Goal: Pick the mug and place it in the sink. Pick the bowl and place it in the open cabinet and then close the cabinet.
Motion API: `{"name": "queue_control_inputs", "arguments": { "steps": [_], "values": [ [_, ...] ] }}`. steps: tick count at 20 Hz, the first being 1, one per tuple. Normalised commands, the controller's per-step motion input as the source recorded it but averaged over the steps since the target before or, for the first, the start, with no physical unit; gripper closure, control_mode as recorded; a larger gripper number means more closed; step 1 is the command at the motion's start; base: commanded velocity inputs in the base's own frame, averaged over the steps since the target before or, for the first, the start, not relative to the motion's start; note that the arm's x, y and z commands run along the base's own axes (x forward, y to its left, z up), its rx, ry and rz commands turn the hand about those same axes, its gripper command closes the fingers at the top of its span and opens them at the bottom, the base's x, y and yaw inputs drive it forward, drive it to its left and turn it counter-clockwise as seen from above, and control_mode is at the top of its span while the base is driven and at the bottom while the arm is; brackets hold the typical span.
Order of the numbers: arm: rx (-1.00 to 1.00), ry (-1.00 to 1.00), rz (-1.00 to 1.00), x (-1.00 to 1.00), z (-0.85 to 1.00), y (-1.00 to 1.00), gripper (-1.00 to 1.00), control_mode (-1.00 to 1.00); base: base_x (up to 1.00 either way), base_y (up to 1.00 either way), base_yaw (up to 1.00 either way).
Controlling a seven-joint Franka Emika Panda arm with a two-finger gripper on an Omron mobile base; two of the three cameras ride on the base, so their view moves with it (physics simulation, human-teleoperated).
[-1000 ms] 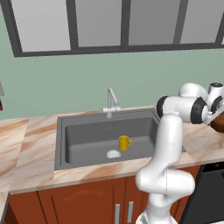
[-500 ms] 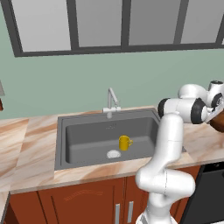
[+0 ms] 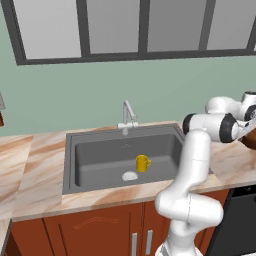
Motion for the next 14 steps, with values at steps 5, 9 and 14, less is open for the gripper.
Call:
{"name": "queue_control_inputs", "arguments": {
  "steps": [5,9,14],
  "values": [
    [0.0,-0.09,-0.01,-1.0,-0.18,0.64,1.0,-1.0,0.0,0.0,0.0],
    [0.0,-0.23,0.0,-1.0,0.17,0.95,1.0,-1.0,0.0,0.0,0.0],
    [-0.07,-0.24,0.01,-0.73,0.95,0.56,1.0,-1.0,0.0,0.0,0.0]
  ]
}}
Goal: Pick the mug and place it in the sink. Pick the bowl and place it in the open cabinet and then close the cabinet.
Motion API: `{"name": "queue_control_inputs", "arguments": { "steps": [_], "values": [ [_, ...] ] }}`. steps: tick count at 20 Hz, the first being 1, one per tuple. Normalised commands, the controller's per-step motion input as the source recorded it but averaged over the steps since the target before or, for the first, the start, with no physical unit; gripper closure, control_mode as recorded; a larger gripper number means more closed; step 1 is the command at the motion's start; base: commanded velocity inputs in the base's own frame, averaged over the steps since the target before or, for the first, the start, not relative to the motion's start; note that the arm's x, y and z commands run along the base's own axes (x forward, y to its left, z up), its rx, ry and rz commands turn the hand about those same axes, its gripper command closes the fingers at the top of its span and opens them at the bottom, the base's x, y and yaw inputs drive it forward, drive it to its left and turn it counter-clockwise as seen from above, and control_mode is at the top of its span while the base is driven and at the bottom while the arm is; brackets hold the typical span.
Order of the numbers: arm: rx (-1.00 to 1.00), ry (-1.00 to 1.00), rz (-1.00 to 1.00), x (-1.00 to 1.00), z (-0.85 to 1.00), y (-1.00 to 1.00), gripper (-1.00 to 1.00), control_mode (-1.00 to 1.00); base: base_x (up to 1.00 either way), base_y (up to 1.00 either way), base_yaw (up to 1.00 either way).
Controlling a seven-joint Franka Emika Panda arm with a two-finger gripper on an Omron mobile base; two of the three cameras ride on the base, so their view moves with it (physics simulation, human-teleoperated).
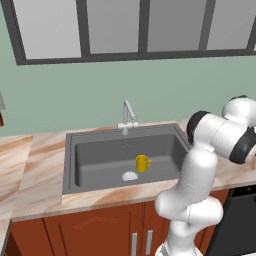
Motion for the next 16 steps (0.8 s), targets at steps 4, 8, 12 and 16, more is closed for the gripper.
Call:
{"name": "queue_control_inputs", "arguments": {
  "steps": [4,8,12,16],
  "values": [
    [-0.11,-0.01,0.16,-0.33,1.0,0.6,1.0,-1.0,0.0,0.0,0.0],
    [-0.08,0.0,0.26,-0.42,0.9,0.62,1.0,-1.0,0.0,0.0,0.0],
    [-0.04,0.0,0.35,-0.28,0.89,0.36,1.0,-1.0,0.0,0.0,0.0],
    [-0.02,0.01,0.35,-0.11,0.92,0.16,1.0,-1.0,0.0,0.0,0.0]
  ]
}}
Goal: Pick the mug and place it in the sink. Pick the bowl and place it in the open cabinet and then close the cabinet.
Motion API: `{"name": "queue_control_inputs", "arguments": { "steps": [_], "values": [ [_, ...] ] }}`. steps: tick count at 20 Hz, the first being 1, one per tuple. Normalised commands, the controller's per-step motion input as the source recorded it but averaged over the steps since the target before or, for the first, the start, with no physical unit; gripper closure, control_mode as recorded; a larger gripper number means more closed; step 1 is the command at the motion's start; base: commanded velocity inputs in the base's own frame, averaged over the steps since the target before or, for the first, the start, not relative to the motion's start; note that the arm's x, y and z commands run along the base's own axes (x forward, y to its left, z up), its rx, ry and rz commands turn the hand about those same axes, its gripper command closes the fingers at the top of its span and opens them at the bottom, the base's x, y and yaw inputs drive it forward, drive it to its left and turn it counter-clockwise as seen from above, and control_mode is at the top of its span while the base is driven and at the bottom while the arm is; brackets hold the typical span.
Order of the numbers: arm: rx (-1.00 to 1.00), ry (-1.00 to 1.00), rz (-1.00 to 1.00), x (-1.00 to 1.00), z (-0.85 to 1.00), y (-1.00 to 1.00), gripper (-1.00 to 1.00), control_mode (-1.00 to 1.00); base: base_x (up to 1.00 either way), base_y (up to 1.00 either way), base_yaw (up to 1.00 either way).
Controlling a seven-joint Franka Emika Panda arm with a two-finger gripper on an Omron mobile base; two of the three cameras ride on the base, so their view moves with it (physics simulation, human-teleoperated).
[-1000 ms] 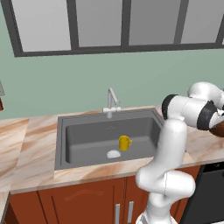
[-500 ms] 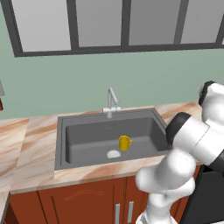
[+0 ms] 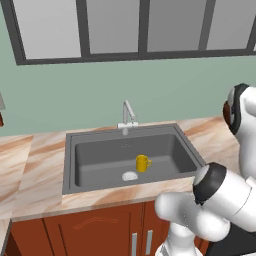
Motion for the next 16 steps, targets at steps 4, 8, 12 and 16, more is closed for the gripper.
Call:
{"name": "queue_control_inputs", "arguments": {
  "steps": [4,8,12,16],
  "values": [
    [-0.04,0.01,0.38,-0.1,0.68,0.24,1.0,-1.0,0.0,0.0,0.0],
    [-0.02,0.02,0.39,-0.19,0.36,0.4,1.0,-1.0,0.0,0.0,0.0],
    [-0.06,-0.07,0.24,-0.44,0.02,0.58,1.0,-1.0,0.0,0.0,0.0],
    [-0.12,-0.19,0.14,-0.44,0.0,0.67,1.0,-1.0,0.0,0.0,0.0]
  ]
}}
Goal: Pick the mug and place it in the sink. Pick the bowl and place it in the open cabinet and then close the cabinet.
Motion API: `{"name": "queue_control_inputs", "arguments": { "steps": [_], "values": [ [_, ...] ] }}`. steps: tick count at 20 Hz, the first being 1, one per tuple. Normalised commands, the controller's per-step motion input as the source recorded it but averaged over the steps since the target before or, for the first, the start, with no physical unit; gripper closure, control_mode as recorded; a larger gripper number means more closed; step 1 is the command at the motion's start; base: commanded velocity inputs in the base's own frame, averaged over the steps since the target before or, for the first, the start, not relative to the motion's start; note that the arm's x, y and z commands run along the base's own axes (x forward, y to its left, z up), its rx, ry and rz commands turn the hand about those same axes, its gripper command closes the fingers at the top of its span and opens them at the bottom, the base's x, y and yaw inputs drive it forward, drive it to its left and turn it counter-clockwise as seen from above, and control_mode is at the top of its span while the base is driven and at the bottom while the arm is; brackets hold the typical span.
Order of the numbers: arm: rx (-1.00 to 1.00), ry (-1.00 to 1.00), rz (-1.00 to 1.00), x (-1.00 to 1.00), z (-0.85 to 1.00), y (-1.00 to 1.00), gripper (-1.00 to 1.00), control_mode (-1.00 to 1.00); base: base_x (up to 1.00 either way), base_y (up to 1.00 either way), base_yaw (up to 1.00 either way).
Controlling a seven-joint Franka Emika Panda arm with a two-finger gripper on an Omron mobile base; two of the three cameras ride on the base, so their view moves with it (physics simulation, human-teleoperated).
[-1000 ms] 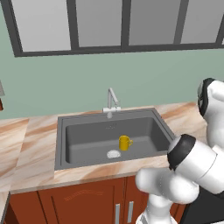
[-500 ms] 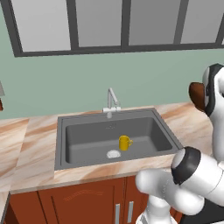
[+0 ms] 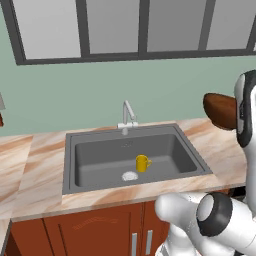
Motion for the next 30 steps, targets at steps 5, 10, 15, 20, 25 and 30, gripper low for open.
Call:
{"name": "queue_control_inputs", "arguments": {
  "steps": [5,10,15,20,25,30],
  "values": [
    [-0.28,-0.29,0.01,-0.16,0.05,0.83,1.0,-1.0,0.0,0.0,0.0],
    [-0.11,-0.04,0.0,-0.03,0.15,0.69,1.0,-1.0,0.0,0.0,0.0],
    [0.0,0.18,0.0,0.01,0.35,0.39,1.0,-1.0,0.0,0.0,0.0],
    [0.0,0.16,0.04,0.0,0.29,0.2,1.0,-1.0,0.0,0.0,0.0],
    [0.0,0.0,0.06,-0.14,0.01,0.17,1.0,-1.0,0.0,0.0,0.0],
    [0.01,-0.06,0.03,-0.17,0.0,0.19,1.0,-1.0,0.0,0.0,0.0]
  ]
}}
